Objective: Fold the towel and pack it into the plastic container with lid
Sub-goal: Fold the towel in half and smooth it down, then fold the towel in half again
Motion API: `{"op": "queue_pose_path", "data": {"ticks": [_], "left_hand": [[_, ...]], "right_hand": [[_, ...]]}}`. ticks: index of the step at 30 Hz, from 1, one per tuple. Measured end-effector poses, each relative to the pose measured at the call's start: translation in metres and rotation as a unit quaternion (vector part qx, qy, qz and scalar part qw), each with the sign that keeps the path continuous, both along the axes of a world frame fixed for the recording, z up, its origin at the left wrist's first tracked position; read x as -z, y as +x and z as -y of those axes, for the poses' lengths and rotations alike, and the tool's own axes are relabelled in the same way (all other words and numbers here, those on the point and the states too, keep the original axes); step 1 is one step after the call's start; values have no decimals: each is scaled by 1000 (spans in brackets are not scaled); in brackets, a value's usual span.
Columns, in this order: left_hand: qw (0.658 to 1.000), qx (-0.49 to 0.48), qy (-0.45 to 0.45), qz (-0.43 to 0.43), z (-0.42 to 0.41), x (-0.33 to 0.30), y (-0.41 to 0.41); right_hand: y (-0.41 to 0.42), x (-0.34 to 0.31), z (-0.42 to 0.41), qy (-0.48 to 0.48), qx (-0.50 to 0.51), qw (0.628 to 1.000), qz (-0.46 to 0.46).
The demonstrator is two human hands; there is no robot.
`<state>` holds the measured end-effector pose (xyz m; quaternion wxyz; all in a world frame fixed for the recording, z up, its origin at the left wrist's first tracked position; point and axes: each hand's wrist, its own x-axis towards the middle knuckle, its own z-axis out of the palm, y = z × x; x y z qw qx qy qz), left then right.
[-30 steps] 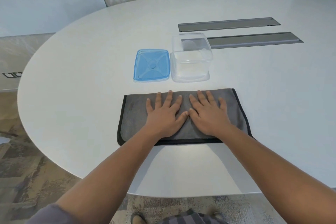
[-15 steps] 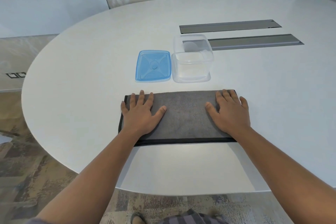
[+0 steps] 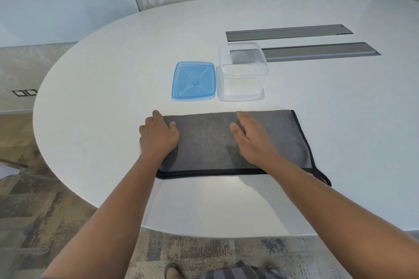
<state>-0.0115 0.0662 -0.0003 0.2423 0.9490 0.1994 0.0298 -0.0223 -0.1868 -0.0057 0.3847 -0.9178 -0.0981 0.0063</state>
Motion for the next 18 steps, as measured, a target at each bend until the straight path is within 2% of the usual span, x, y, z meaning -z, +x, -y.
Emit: {"op": "queue_pose_path", "data": {"ticks": [2,4,7,10,18], "left_hand": [[1000,2,-7,-11,-6,-5,1],[1000,0,-7,-28,-11,-9,1],[999,-3,-21,-47,-16,-13,2],[996,-11,-65,-57,-21,-15,2],[970,-3,-234,-71,-17,-39,2]], "right_hand": [[-3,-7,-16,119,-6,992,-42],[-4,-13,-26,234,5,967,-96],[-1,-16,-35,329,23,932,-150],[2,-9,-39,368,29,914,-166],[9,0,-38,391,50,903,-174]]}}
